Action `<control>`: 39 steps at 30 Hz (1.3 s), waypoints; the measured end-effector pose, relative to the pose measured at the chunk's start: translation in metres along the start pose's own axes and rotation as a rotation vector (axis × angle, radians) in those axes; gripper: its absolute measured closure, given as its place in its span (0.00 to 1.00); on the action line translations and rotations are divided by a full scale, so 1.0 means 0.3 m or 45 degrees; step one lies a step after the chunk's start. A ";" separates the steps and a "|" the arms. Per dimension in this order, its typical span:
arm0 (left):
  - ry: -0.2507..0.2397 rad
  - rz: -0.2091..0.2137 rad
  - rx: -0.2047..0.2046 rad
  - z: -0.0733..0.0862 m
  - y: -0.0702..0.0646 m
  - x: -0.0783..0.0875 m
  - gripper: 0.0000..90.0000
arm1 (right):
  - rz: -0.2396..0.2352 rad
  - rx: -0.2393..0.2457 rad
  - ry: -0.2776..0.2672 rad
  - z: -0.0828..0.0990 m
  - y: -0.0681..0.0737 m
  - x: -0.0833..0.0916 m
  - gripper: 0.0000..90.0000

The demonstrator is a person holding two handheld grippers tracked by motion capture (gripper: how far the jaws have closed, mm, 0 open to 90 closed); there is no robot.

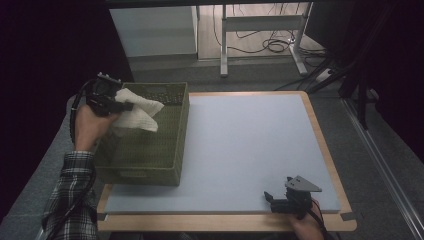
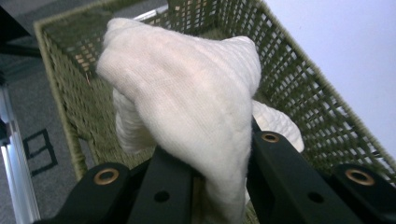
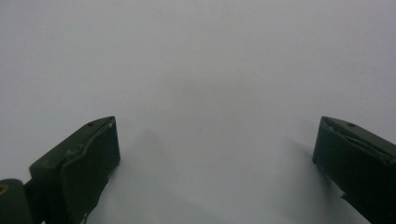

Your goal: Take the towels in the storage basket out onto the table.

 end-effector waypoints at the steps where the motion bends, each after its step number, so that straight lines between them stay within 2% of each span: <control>1: 0.000 0.000 0.000 0.000 0.000 0.000 0.92 | 0.000 0.000 0.000 0.000 0.000 0.000 0.01; 10: -0.078 -0.006 -0.029 -0.081 -0.019 0.094 0.91 | 0.000 0.001 0.000 0.000 0.000 0.000 0.01; 24: -0.135 0.023 -0.057 -0.163 -0.069 0.178 0.91 | -0.001 0.003 0.001 0.000 -0.001 0.000 0.01; 34: -0.173 0.057 -0.095 -0.236 -0.144 0.212 0.91 | -0.003 0.004 0.002 0.000 0.000 0.000 0.01; 39: -0.191 0.092 -0.125 -0.275 -0.206 0.218 0.91 | -0.004 0.002 0.002 0.000 0.001 0.001 0.01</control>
Point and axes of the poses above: each handheld gripper's, and its own axes: x roughly backward along the jaws, z roughly out of its underside, y roughly to its left, the point moved 10 cm from there along -x, roughly forward along the jaws, and after that the axes turned 15 degrees about -z, right-handed, at the moved point
